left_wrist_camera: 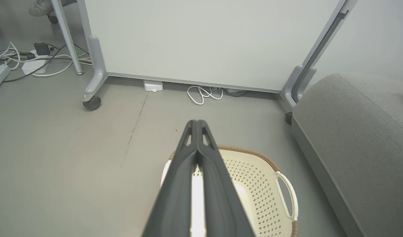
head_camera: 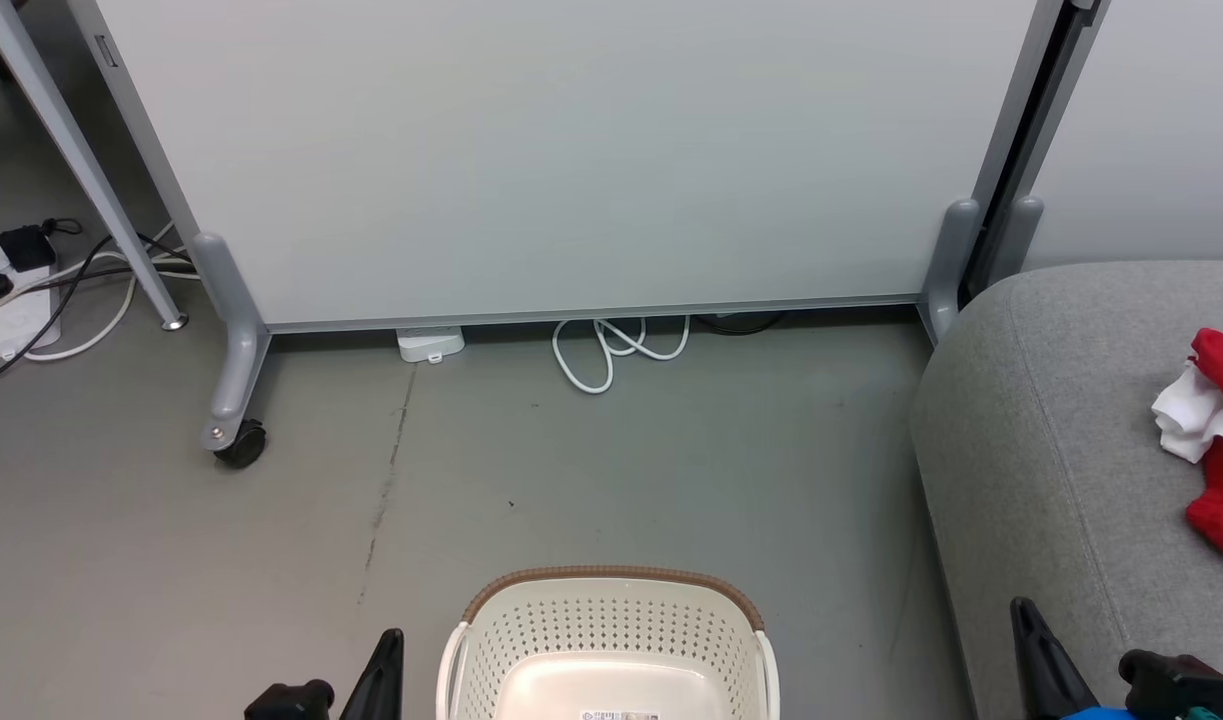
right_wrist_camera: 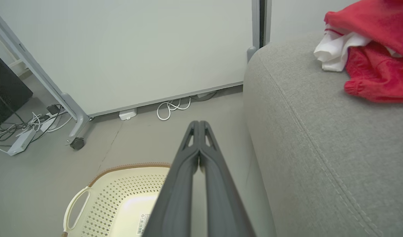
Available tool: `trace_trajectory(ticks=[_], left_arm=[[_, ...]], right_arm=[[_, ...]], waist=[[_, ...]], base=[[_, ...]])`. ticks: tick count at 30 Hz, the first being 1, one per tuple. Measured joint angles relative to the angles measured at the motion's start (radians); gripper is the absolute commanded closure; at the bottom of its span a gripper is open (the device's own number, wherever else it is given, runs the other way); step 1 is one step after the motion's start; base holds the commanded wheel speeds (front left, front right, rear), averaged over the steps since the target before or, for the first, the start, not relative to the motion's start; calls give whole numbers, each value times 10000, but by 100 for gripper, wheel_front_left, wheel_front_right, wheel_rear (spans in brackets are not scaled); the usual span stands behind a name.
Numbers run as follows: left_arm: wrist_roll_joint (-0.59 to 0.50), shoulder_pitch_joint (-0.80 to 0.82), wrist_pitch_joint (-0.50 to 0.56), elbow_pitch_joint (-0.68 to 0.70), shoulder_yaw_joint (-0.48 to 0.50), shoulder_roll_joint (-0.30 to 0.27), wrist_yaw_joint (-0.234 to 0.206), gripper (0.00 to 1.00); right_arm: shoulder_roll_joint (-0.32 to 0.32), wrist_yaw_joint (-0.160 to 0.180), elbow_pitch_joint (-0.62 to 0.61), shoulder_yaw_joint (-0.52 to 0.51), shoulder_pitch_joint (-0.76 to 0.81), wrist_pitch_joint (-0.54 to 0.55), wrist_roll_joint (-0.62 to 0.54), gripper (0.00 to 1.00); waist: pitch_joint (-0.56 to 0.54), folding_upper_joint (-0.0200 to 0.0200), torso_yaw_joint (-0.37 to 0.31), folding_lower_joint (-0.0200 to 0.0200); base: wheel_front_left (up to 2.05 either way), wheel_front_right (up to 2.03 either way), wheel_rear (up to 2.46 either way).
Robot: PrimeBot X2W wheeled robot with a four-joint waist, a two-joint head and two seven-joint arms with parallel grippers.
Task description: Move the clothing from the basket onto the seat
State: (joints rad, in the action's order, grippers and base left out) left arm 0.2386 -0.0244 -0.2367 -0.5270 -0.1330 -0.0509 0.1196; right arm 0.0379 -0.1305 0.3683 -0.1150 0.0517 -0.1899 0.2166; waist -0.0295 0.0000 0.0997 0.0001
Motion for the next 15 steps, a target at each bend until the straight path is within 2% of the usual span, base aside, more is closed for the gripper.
trace_trajectory(ticks=[15], left_arm=[[2709,93,692,545,514,2,0,100]], right_arm=[[0,0,-230,4,-124,594,2750,100]], waist=[[39,0,-125,0]], base=[[0,0,0]])
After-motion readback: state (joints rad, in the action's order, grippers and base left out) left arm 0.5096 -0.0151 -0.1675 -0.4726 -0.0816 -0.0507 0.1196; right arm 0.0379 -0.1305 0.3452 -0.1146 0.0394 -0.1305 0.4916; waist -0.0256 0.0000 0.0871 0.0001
